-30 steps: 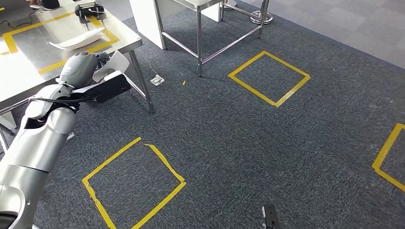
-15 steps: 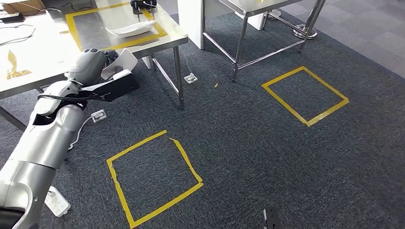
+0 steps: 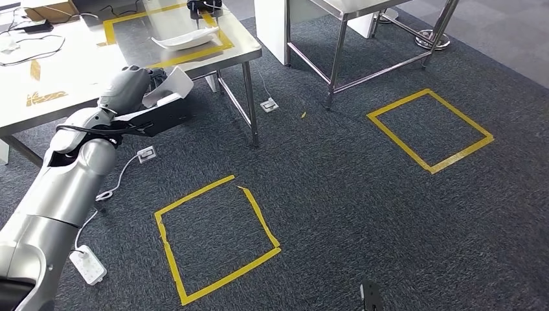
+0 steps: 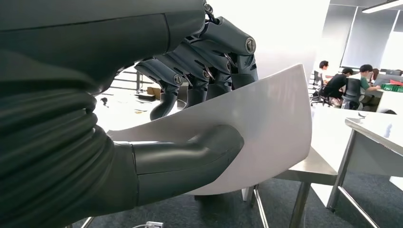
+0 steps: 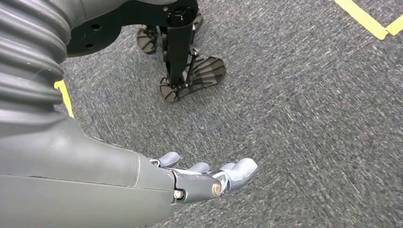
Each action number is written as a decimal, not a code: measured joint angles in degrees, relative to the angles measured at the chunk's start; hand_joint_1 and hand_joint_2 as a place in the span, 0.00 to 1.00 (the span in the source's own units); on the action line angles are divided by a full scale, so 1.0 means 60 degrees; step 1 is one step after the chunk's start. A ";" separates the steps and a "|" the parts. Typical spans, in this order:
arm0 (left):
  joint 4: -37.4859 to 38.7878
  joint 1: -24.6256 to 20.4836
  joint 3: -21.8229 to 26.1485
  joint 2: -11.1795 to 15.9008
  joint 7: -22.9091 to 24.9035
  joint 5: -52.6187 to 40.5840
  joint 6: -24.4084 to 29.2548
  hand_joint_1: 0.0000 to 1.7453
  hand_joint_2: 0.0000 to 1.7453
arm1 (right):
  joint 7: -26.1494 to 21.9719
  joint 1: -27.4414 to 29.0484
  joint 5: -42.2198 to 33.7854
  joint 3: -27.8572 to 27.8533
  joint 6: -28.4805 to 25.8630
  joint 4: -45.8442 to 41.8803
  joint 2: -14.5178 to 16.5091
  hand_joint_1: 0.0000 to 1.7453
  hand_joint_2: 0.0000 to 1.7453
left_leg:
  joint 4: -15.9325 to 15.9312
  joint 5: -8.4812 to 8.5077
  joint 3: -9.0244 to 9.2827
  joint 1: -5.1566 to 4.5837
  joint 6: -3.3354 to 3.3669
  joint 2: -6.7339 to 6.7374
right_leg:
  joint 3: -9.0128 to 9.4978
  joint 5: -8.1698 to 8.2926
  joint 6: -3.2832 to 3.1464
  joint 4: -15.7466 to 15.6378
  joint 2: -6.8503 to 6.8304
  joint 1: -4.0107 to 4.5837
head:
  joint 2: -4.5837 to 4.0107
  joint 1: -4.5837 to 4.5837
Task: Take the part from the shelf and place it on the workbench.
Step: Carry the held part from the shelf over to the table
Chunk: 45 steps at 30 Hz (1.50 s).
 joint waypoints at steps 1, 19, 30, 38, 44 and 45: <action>0.0006 -0.0014 0.0000 0.0000 0.0002 0.0003 0.0000 0.82 1.00 | -0.0002 -0.0001 0.0000 0.0000 -0.0004 0.0000 0.0000 0.00 1.00 | -0.0705 0.0228 0.0389 -0.0021 0.0054 0.0048 | -0.0003 -0.0011 0.0025 0.0017 -0.0024 0.0017 | 0.0000 0.0001; 0.0093 -0.0034 0.0000 -0.0037 -0.0001 0.0012 0.0000 0.82 1.00 | -0.0001 -0.0002 0.0004 -0.0018 -0.0046 0.0001 0.0003 0.00 1.00 | -0.1643 0.0479 0.0803 -0.0086 0.0282 0.0016 | -0.0014 0.0084 0.0243 -0.0087 -0.0101 0.0084 | 0.0000 0.0012; 0.0094 -0.0033 0.0000 -0.0031 0.0001 0.0017 -0.0001 0.82 1.00 | 0.0000 -0.0003 0.0029 -0.0072 -0.0044 0.0000 0.0002 0.00 1.00 | -0.1617 0.0458 0.0787 -0.0100 0.0317 0.0017 | -0.0018 0.0086 0.0289 -0.0091 -0.0108 0.0069 | 0.0000 0.0009; -0.0108 -0.0035 0.0022 0.0070 0.0024 0.0066 0.0007 0.82 1.00 | 0.0016 -0.0010 0.0217 -0.0075 0.0021 0.0004 0.0033 0.00 1.00 | -0.1828 0.0270 0.1092 -0.0035 0.0675 -0.0068 | -0.0383 -0.0141 0.0478 0.0769 -0.0008 -0.0012 | 0.0000 0.0018; -0.0158 0.0111 0.0026 0.0073 0.0032 0.0072 0.0005 0.82 1.00 | 0.0015 0.0033 0.0222 -0.0074 0.0031 0.0004 0.0027 0.00 1.00 | -0.1789 -0.0061 0.1500 0.0101 0.0461 -0.0189 | -0.1620 -0.0505 0.0698 0.2036 0.0115 -0.0161 | 0.0000 0.0024; -0.0162 0.0127 0.0026 0.0073 0.0031 0.0073 0.0005 0.82 1.00 | 0.0014 0.0042 0.0222 -0.0074 0.0032 0.0004 0.0025 0.00 1.00 | -0.1762 -0.0176 0.1581 0.0143 0.0367 -0.0197 | -0.1374 -0.0099 0.0760 0.1326 0.0111 -0.0217 | 0.0000 0.0025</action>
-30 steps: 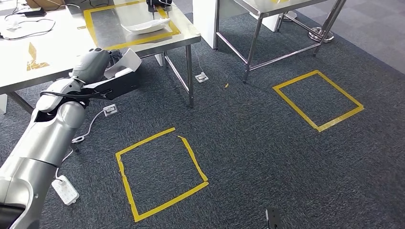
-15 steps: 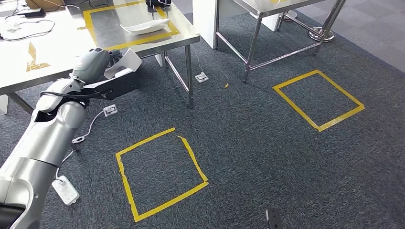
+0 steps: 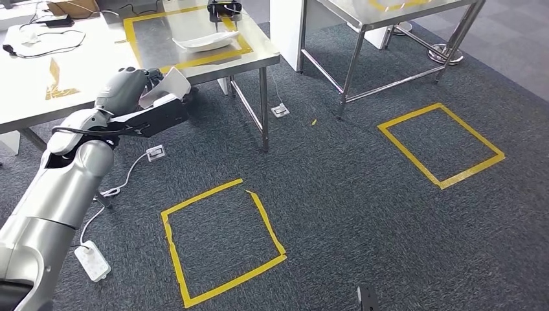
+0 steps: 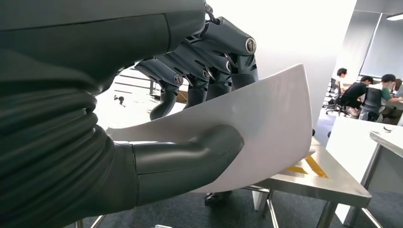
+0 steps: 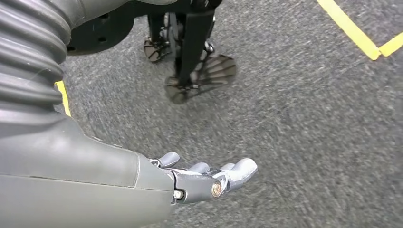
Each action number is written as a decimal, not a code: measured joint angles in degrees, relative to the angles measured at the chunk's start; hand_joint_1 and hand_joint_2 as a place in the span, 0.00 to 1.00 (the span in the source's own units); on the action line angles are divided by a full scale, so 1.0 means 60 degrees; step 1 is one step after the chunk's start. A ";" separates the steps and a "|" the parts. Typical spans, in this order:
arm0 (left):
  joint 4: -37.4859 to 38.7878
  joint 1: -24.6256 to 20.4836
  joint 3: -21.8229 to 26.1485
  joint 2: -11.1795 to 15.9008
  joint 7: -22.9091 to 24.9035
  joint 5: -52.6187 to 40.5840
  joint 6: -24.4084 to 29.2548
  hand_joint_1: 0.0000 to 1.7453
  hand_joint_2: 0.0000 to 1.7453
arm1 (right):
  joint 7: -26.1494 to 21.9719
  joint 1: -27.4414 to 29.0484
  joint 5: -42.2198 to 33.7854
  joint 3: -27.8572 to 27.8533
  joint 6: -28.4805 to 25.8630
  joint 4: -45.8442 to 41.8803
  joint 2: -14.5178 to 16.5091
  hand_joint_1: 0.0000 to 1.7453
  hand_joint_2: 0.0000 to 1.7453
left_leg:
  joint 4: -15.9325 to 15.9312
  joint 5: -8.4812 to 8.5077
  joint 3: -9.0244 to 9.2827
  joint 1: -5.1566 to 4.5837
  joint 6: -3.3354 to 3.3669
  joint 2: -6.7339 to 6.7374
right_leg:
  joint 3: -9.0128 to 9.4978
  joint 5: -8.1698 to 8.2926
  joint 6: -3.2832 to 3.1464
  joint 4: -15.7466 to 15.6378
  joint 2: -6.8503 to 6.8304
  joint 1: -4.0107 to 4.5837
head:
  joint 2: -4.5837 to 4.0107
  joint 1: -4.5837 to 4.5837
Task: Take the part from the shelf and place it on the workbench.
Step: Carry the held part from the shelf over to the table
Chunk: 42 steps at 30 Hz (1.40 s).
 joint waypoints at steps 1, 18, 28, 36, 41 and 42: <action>-0.0004 0.0009 0.0000 -0.0001 0.0001 0.0000 0.0000 0.82 1.00 | 0.0001 0.0005 0.0001 0.0000 0.0006 0.0000 0.0010 0.00 1.00 | 0.0044 -0.0138 0.0100 0.0031 -0.0090 -0.0007 | 0.0225 0.0376 0.0019 -0.0628 -0.0045 -0.0033 | 0.0000 0.0015; -0.0091 0.0182 0.0064 0.0147 0.0007 0.0006 -0.0002 0.82 1.00 | -0.0014 0.0063 0.0008 -0.0003 0.0040 0.0002 0.0053 0.00 1.00 | 0.0185 0.1379 -0.2182 -0.0236 -0.0112 0.0280 | 0.3197 -0.1439 -0.0580 -0.1571 0.0028 0.0175 | 0.0000 -0.0034; -0.0561 0.0462 0.0131 0.0386 -0.0005 0.0078 0.0009 0.82 1.00 | -0.0026 0.0002 0.0190 -0.0003 0.0053 -0.0015 0.0019 0.00 1.00 | -0.0043 0.0493 -0.0378 -0.0246 0.0259 -0.0025 | 0.0764 -0.2365 -0.0302 0.1182 0.0053 0.0224 | 0.0000 0.0068; -0.0811 0.0660 0.0163 0.0566 0.0027 0.0080 -0.0015 0.82 1.00 | -0.0024 0.0095 0.0193 -0.0003 0.0065 -0.0015 0.0009 0.00 1.00 | 0.0094 -0.0449 0.1020 -0.0247 -0.0039 -0.0181 | 0.0837 0.0904 -0.0694 -0.1723 0.0114 0.0433 | 0.0000 0.0036; -0.0842 0.0568 0.0167 0.0557 0.0033 0.0075 -0.0087 0.82 1.00 | 0.0047 0.0032 0.0106 -0.0007 -0.0002 -0.0015 0.0027 0.00 1.00 | 0.2761 -0.0125 -0.1002 -0.0186 -0.0274 0.0093 | 0.1841 0.0172 -0.0836 -0.1840 0.0094 0.0281 | 0.0000 0.0017; -0.0793 0.0611 0.0161 0.0543 0.0029 0.0074 -0.0108 0.82 1.00 | 0.0057 0.0045 0.0083 -0.0013 -0.0016 -0.0015 0.0034 0.00 1.00 | 0.2843 -0.0560 -0.1371 -0.0149 -0.0314 0.0107 | 0.2077 -0.0022 -0.0813 -0.1846 0.0117 0.0247 | 0.0000 0.0017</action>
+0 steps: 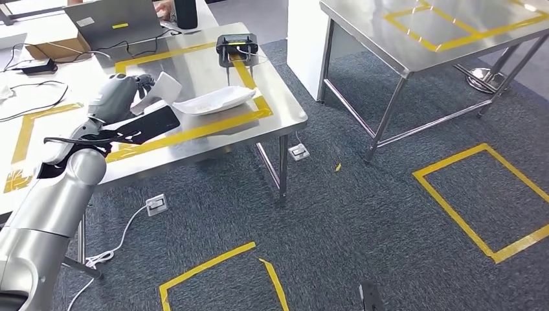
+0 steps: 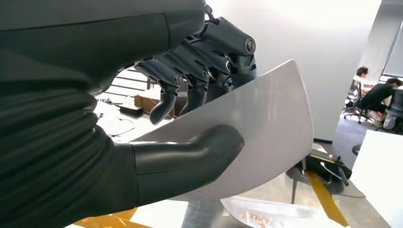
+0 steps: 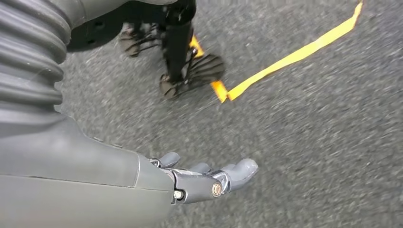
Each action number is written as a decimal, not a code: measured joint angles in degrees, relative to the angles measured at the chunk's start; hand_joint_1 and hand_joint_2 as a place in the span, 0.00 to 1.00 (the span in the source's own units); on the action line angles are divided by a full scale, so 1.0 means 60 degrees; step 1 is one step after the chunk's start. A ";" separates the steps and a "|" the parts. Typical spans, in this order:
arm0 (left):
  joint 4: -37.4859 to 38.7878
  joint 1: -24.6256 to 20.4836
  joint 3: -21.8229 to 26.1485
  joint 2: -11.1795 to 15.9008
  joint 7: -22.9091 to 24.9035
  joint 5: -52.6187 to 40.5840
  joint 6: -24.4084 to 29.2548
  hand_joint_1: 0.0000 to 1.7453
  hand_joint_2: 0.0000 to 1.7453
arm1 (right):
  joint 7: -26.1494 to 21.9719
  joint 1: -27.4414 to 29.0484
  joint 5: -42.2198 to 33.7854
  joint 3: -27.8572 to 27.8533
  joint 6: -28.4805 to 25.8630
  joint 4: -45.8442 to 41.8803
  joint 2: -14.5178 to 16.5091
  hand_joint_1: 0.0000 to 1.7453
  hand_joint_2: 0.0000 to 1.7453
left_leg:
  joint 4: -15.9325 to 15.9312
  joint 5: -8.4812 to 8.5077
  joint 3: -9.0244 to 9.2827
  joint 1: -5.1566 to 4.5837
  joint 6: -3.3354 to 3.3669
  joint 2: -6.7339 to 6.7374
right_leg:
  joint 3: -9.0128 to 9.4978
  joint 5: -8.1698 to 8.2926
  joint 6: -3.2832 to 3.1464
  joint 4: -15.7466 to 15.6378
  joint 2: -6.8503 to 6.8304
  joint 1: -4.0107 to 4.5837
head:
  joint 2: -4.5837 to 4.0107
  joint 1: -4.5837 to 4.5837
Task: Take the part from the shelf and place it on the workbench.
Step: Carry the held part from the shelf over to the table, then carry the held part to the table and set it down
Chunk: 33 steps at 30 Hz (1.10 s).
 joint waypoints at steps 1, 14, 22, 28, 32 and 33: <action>0.0058 0.0030 -0.0005 -0.0023 -0.0008 -0.0002 -0.0006 0.82 1.00 | 0.0004 0.0017 -0.0025 -0.0007 -0.0021 0.0000 0.0007 0.00 1.00 | -0.0124 -0.0425 -0.0311 0.0037 -0.0037 0.0013 | 0.0242 -0.0207 0.0027 -0.0002 0.0027 -0.0038 | 0.0000 -0.0002; 0.0200 -0.0164 -0.0044 -0.0568 0.0042 -0.0119 0.0302 0.82 1.00 | -0.0005 -0.0073 -0.0035 -0.0064 -0.0070 -0.0036 -0.0018 0.00 1.00 | -0.2735 0.1405 0.0448 0.0103 0.0467 0.0126 | -0.0355 -0.1177 0.0555 0.3197 -0.0016 -0.0100 | 0.0000 0.0054; 0.0746 0.0081 -0.0051 -0.0695 0.0000 -0.0140 0.0322 0.82 1.00 | 0.0105 0.0223 0.0010 -0.0082 -0.0079 -0.0036 -0.0094 0.00 1.00 | -0.2998 -0.0124 0.2229 -0.0096 0.0459 -0.0088 | -0.2049 0.1016 0.0029 0.0352 0.0043 0.0311 | 0.0000 0.0088; 0.0749 -0.0133 -0.0052 -0.0761 -0.0016 -0.0137 0.0380 0.82 1.00 | 0.0101 0.0090 0.0032 -0.0087 -0.0076 -0.0036 -0.0100 0.00 1.00 | -0.0426 0.0477 0.1064 -0.0140 0.0214 -0.0012 | -0.1112 0.0712 -0.0112 0.0179 0.0070 0.0214 | 0.0000 0.0048; 0.0866 -0.0043 -0.0052 -0.0707 0.0002 -0.0136 0.0382 0.82 1.00 | 0.0115 0.0092 0.0034 -0.0089 -0.0082 -0.0036 -0.0099 0.00 1.00 | -0.0131 -0.1197 -0.0264 -0.0036 0.0067 0.0033 | -0.0198 -0.0065 -0.0075 0.0175 0.0132 0.0087 | 0.0000 0.0032; 0.0894 -0.0035 -0.0052 -0.0672 0.0004 -0.0137 0.0381 0.82 1.00 | 0.0118 0.0111 0.0034 -0.0090 -0.0084 -0.0036 -0.0097 0.00 1.00 | -0.0488 -0.1303 -0.0420 -0.0014 0.0032 0.0039 | 0.0045 -0.0261 -0.0048 0.0181 0.0152 0.0057 | 0.0000 0.0033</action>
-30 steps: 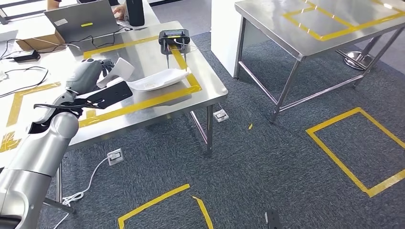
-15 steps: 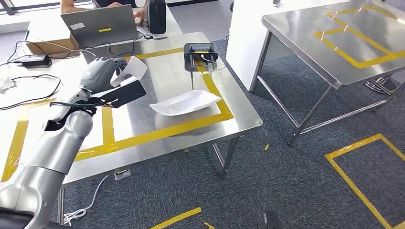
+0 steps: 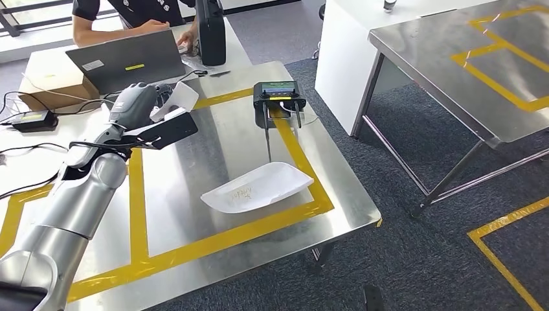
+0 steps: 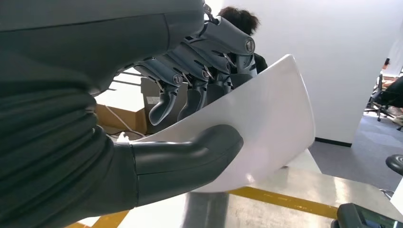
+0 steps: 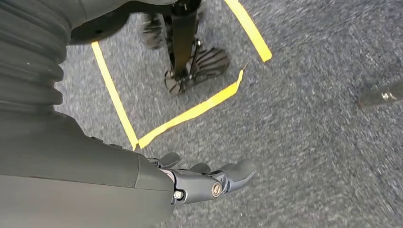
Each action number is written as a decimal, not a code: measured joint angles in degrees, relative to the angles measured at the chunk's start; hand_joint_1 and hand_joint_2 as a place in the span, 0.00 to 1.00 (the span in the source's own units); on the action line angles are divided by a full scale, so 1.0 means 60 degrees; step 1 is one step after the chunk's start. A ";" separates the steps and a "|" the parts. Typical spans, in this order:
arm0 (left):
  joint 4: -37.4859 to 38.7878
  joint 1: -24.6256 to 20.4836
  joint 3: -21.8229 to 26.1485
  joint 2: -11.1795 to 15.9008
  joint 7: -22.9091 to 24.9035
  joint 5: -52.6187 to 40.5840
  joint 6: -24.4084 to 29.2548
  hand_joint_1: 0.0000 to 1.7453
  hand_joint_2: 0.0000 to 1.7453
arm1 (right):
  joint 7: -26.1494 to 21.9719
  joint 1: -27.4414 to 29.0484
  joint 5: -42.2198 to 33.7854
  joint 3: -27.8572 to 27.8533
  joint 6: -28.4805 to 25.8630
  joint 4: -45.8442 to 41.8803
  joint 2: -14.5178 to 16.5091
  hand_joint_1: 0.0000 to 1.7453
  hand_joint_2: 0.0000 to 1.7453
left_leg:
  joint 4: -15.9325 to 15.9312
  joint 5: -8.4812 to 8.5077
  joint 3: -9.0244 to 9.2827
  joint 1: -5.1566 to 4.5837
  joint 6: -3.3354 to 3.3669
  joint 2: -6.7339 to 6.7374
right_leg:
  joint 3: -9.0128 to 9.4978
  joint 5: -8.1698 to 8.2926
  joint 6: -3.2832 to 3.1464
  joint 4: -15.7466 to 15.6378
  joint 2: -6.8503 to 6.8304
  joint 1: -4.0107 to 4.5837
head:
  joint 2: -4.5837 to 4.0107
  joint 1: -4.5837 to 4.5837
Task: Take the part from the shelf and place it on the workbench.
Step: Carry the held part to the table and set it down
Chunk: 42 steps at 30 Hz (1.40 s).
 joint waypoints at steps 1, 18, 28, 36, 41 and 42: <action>0.0034 0.0003 0.0000 0.0043 0.0016 -0.0011 0.0003 0.82 1.00 | 0.0001 0.0017 0.0000 -0.0001 -0.0002 0.0000 0.0002 0.00 1.00 | -0.0522 0.0401 -0.0098 0.0025 -0.0028 0.0003 | 0.0238 -0.0204 0.0033 0.0012 0.0027 -0.0024 | 0.0000 -0.0002; 0.1549 0.0265 0.0908 0.0919 0.0327 -0.0312 0.2079 0.82 1.00 | 0.0142 -0.0036 0.0513 -0.0051 0.0150 0.0000 -0.0041 0.00 1.00 | -0.2095 0.2401 0.0909 0.0058 0.0309 -0.0056 | -0.1176 0.0269 0.0440 0.1019 -0.0203 -0.0009 | 0.0000 0.0045; 0.1976 0.0473 0.1197 0.0952 0.0626 -0.0349 0.2416 0.82 1.00 | 0.0077 -0.0157 0.0546 -0.0053 0.0152 0.0000 -0.0040 0.00 1.00 | 0.0171 0.1162 -0.0105 0.0064 -0.0098 -0.0012 | -0.0837 0.0504 0.0066 0.0103 -0.0210 -0.0053 | 0.0000 -0.0007; 0.2065 0.0486 0.1239 0.0940 0.0625 -0.0349 0.2420 0.82 1.00 | 0.0071 -0.0187 0.0546 -0.0056 0.0158 0.0000 -0.0046 0.00 1.00 | -0.2061 0.2174 0.1116 0.0112 -0.0032 -0.0037 | -0.0971 0.0476 0.0386 0.0397 -0.0144 -0.0055 | 0.0000 0.0000; 0.2065 0.0466 0.1246 0.0925 0.0632 -0.0349 0.2425 0.82 1.00 | 0.0069 -0.0178 0.0546 -0.0056 0.0158 0.0000 -0.0046 0.00 1.00 | -0.2106 0.2420 0.0921 0.0145 0.0332 0.0020 | -0.1404 -0.0323 0.0630 0.1427 -0.0199 -0.0101 | 0.0000 0.0052; 0.2072 0.0465 0.1247 0.0923 0.0628 -0.0349 0.2427 0.82 1.00 | 0.0069 -0.0183 0.0546 -0.0056 0.0158 0.0000 -0.0045 0.00 1.00 | -0.2104 0.2468 0.0856 0.0136 0.0359 0.0026 | -0.1646 -0.0721 0.0658 0.2096 -0.0208 -0.0100 | 0.0000 0.0065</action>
